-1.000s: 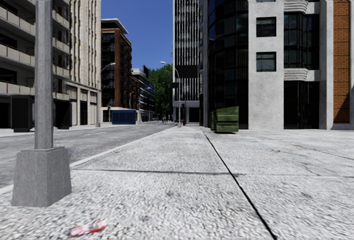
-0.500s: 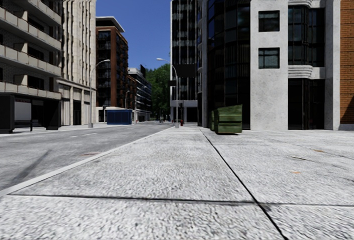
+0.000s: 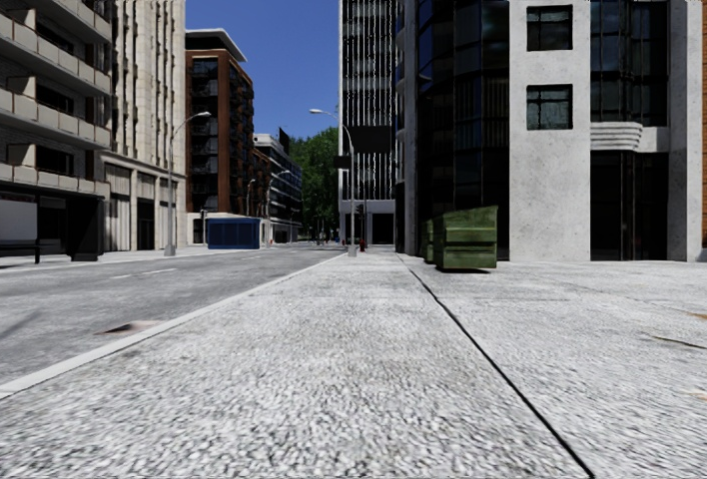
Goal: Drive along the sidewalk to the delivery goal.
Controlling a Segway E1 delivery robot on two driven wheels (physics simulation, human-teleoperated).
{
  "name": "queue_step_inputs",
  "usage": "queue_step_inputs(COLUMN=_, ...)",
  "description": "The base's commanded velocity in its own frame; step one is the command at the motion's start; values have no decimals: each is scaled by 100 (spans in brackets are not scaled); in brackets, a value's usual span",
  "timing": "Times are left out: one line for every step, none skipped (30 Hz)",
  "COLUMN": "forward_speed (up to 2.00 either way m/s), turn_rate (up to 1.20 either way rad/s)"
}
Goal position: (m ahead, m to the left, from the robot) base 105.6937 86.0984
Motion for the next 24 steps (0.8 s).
queue_step_inputs(forward_speed=200, turn_rate=0)
queue_step_inputs(forward_speed=200, turn_rate=0)
queue_step_inputs(forward_speed=200, turn_rate=0)
queue_step_inputs(forward_speed=200, turn_rate=0)
queue_step_inputs(forward_speed=200, turn_rate=0)
queue_step_inputs(forward_speed=200, turn_rate=0)
queue_step_inputs(forward_speed=200, turn_rate=0)
queue_step_inputs(forward_speed=200, turn_rate=0)
queue_step_inputs(forward_speed=200, turn_rate=0)
queue_step_inputs(forward_speed=200, turn_rate=0)
queue_step_inputs(forward_speed=200, turn_rate=0)
queue_step_inputs(forward_speed=200, turn_rate=0)
queue_step_inputs(forward_speed=200, turn_rate=0)
queue_step_inputs(forward_speed=200, turn_rate=0)
queue_step_inputs(forward_speed=200, turn_rate=0)
queue_step_inputs(forward_speed=200, turn_rate=0)
queue_step_inputs(forward_speed=200, turn_rate=0)
queue_step_inputs(forward_speed=200, turn_rate=0)
queue_step_inputs(forward_speed=200, turn_rate=0)
queue_step_inputs(forward_speed=200, turn_rate=0)
queue_step_inputs(forward_speed=200, turn_rate=0)
queue_step_inputs(forward_speed=200, turn_rate=0)
queue_step_inputs(forward_speed=200, turn_rate=0)
queue_step_inputs(forward_speed=200, turn_rate=0)
